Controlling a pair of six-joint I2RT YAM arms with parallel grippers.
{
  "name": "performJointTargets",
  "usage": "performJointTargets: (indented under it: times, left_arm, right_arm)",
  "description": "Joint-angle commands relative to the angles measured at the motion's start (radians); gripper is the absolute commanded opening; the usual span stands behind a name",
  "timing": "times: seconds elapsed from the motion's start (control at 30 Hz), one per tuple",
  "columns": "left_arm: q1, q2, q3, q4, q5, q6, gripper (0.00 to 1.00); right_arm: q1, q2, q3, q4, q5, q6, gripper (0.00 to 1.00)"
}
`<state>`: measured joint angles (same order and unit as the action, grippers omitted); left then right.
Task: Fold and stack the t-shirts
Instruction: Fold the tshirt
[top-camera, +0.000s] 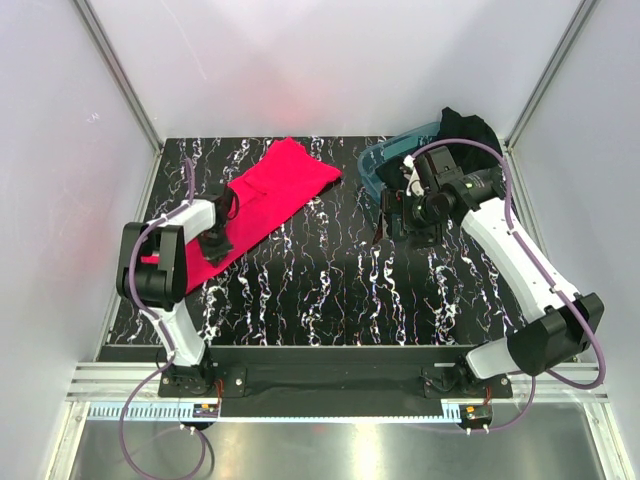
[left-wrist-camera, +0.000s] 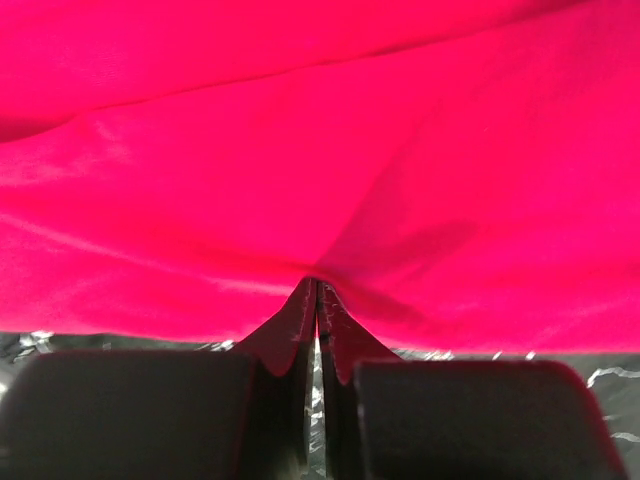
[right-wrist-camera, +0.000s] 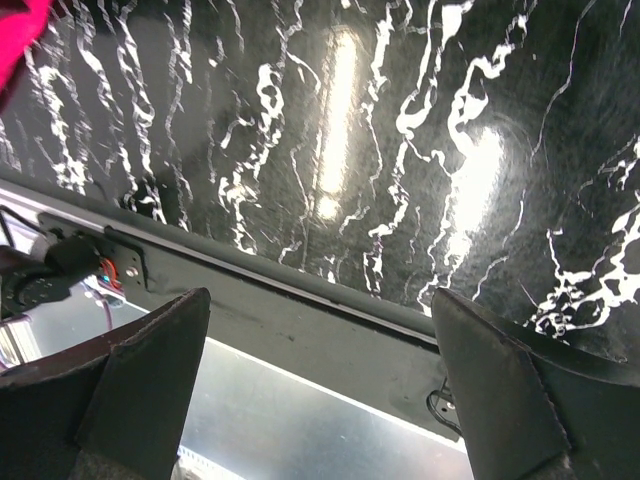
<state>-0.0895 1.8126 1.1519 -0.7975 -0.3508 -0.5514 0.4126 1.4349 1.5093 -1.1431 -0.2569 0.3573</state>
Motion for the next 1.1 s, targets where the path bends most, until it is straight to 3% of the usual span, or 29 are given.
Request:
performJointTargets:
  times: [0.0,0.23,0.5,0.73,0.83,0.93,0.97,1.07]
  left_arm:
    - [0.005,0.019,0.035,0.052,0.083,-0.064,0.06]
    - [-0.093,0.051,0.017,0.057,0.185,-0.102,0.05]
    - [-0.389,0.030,-0.001,0.079,0.346,-0.241,0.06]
    - [-0.688,0.094,0.164,0.101,0.489,-0.354,0.07]
    - [-0.749,0.117,0.294,0.083,0.518,-0.351,0.08]
    - [-0.747,0.042,0.321,0.070,0.463,-0.329,0.15]
    - [-0.742,-0.026,0.304,0.078,0.452,-0.321,0.26]
    - [-0.716,-0.190,0.203,0.107,0.431,-0.300,0.37]
  right_arm:
    - [0.000,-0.024,-0.023,0.028,-0.022,-0.024,1.00]
    - [0.002,-0.005,-0.017,0.049,-0.025,-0.037,1.00]
    - [-0.001,0.001,-0.014,0.048,-0.007,-0.044,1.00]
    - [-0.009,-0.019,-0.034,0.008,0.085,-0.054,1.00]
    - [-0.037,-0.019,-0.052,0.000,0.084,-0.026,1.00]
    - [-0.064,-0.002,-0.078,0.019,-0.013,-0.018,1.00]
    - [-0.064,0.007,-0.080,0.025,-0.018,-0.015,1.00]
    - [-0.067,0.038,-0.086,0.048,-0.048,-0.001,1.00]
